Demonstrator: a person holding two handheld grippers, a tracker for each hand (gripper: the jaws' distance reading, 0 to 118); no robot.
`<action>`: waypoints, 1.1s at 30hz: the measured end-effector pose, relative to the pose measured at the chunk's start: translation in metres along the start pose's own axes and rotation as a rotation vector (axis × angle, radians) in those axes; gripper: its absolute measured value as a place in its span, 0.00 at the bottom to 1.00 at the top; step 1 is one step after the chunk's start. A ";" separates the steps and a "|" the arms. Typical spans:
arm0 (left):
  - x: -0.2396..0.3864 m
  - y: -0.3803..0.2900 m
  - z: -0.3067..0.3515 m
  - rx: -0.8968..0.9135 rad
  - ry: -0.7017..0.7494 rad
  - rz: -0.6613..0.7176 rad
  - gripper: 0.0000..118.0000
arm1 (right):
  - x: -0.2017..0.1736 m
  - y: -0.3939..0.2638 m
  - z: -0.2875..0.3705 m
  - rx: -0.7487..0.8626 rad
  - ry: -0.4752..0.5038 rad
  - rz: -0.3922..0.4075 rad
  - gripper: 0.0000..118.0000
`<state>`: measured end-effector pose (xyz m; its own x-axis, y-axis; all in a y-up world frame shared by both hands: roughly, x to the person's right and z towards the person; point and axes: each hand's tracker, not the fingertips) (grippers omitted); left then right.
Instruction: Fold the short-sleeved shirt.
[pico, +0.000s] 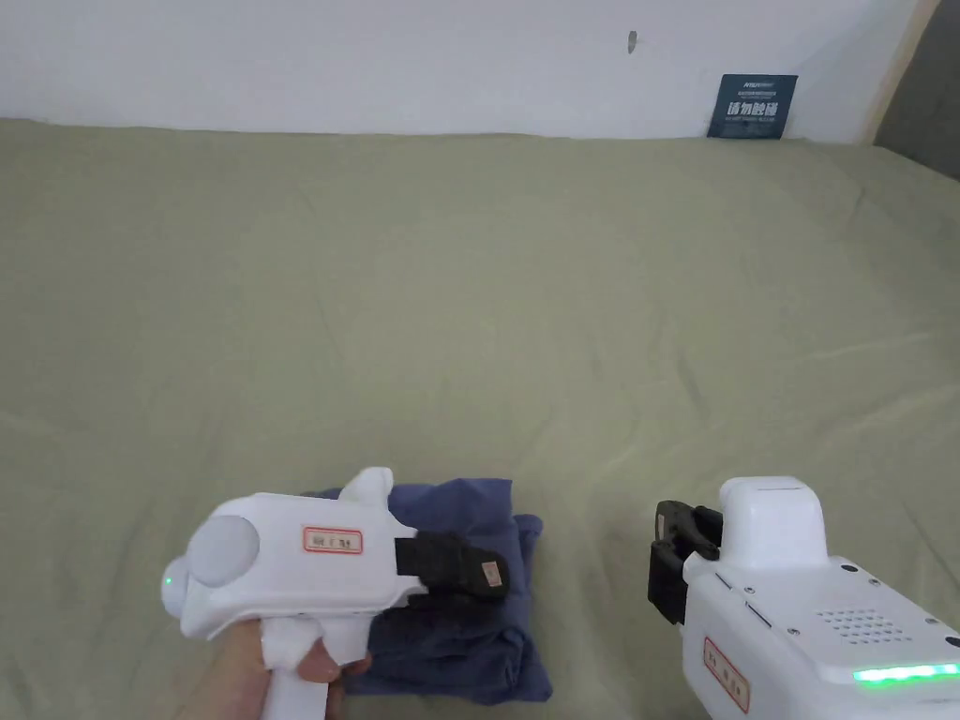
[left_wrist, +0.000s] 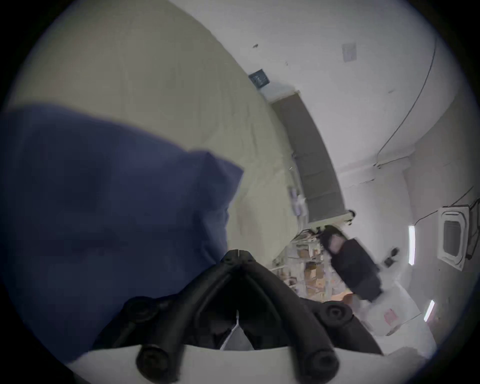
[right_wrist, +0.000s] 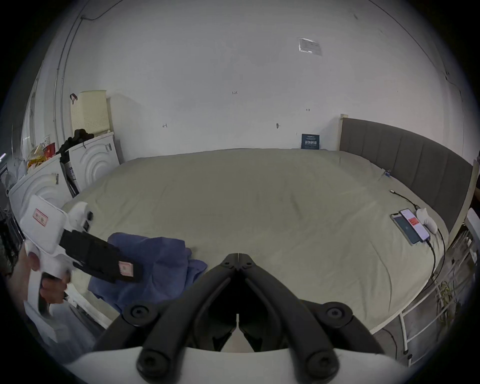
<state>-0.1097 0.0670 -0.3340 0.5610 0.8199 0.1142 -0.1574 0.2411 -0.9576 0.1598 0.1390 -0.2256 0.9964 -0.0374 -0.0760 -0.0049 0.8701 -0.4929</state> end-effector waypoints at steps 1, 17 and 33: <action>-0.006 -0.005 -0.012 -0.026 0.030 -0.020 0.00 | 0.001 -0.002 -0.001 -0.006 -0.001 0.000 0.00; -0.007 -0.009 0.113 0.158 0.197 -0.137 0.00 | -0.011 -0.009 -0.101 -0.374 0.737 -0.489 0.00; -0.087 0.025 0.113 0.030 -0.016 0.008 1.00 | 0.011 -0.060 -0.200 -0.688 0.976 -0.850 0.00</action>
<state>-0.2544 0.0599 -0.3376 0.5468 0.8299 0.1105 -0.1865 0.2494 -0.9503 0.1537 -0.0115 -0.3700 0.2699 -0.9622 0.0368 0.2252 0.0259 -0.9740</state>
